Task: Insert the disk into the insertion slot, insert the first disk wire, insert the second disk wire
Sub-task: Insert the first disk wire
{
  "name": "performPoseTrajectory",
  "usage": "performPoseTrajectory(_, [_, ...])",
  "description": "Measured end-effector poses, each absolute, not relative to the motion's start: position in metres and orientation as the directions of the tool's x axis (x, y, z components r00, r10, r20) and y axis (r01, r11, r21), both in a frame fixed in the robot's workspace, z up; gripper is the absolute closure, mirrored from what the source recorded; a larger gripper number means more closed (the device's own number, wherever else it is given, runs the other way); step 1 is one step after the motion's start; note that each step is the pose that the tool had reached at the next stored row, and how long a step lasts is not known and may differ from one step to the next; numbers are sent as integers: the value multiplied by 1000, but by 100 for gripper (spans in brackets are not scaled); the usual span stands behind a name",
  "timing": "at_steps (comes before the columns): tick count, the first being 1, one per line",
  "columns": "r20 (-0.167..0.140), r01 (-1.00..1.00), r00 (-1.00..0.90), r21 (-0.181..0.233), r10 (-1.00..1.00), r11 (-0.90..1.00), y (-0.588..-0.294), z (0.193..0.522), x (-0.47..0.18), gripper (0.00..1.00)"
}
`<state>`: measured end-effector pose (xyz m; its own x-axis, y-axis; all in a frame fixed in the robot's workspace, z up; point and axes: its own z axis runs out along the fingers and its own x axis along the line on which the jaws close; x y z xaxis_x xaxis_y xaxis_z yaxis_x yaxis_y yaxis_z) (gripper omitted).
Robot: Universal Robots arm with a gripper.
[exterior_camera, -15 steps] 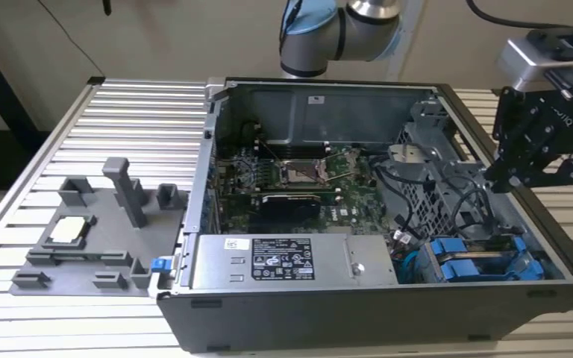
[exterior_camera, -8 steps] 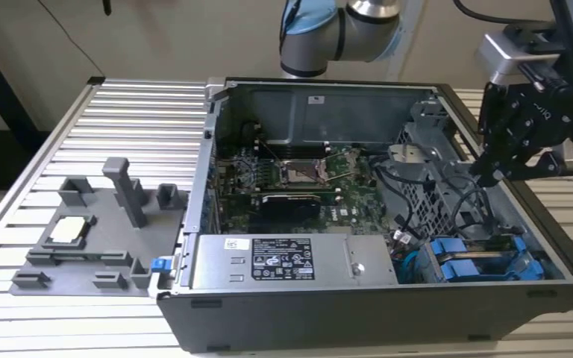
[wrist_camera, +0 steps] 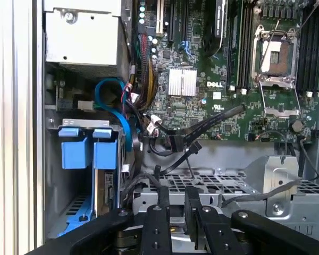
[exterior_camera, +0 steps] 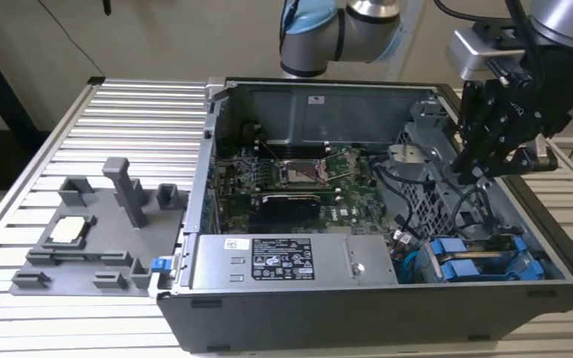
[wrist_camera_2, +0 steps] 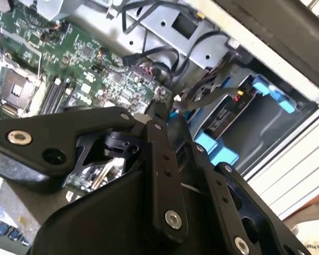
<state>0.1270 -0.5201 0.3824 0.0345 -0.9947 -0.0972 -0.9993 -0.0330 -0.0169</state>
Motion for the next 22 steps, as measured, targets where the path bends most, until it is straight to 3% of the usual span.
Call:
performPoseTrajectory(7, [-80, -999, 46, -18, -996, -45, -519, 382, 115, 73])
performPoseTrajectory(22, [-78, -997, 67, -39, -995, -64, -515, 374, 83, 73])
